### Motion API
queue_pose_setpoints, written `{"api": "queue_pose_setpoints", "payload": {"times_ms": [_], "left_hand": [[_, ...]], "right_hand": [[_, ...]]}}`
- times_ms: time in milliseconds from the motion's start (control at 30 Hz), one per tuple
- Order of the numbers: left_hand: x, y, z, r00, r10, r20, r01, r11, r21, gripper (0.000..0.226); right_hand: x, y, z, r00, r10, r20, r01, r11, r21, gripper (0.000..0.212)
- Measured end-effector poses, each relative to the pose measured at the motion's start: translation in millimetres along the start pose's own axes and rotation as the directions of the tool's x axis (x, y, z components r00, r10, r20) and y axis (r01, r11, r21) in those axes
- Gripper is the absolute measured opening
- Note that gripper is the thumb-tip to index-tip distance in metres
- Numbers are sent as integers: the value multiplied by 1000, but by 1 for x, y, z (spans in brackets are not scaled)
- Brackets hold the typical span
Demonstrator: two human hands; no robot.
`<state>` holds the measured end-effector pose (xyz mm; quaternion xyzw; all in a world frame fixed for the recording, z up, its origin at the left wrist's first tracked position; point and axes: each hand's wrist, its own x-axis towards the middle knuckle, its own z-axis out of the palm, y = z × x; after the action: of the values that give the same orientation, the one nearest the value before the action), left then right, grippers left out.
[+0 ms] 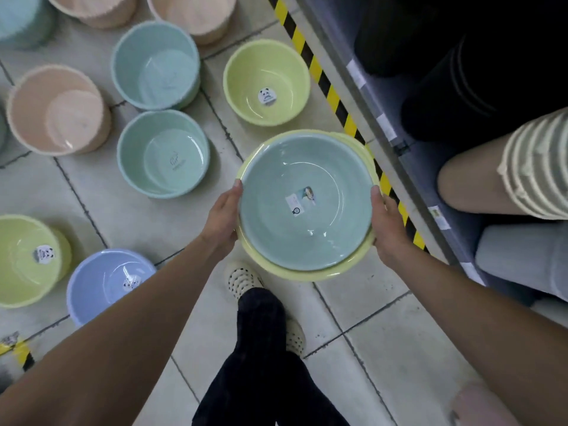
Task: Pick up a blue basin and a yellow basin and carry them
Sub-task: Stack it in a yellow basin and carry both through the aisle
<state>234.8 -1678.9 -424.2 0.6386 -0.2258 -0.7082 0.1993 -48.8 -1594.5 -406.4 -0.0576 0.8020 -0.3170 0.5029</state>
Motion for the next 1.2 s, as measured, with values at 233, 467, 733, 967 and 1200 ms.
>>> {"api": "queue_pose_setpoints", "payload": {"times_ms": [233, 467, 733, 967, 1200], "left_hand": [[42, 20, 42, 999, -38, 31, 36, 997, 62, 53], [87, 5, 66, 995, -70, -73, 77, 992, 100, 63], [145, -40, 95, 992, -15, -123, 39, 979, 199, 41], [204, -70, 116, 985, 22, -174, 16, 977, 214, 55], [243, -64, 143, 967, 182, -181, -96, 910, 403, 52]], "right_hand": [[45, -12, -20, 990, 76, -116, -70, 996, 56, 94], [90, -1, -26, 985, 97, -143, -94, 995, 29, 71], [168, 22, -38, 999, -28, -41, 20, 984, -176, 35], [247, 40, -39, 999, -43, 12, 45, 967, -251, 40], [303, 41, -44, 995, -66, -69, 44, 959, -281, 50]]}}
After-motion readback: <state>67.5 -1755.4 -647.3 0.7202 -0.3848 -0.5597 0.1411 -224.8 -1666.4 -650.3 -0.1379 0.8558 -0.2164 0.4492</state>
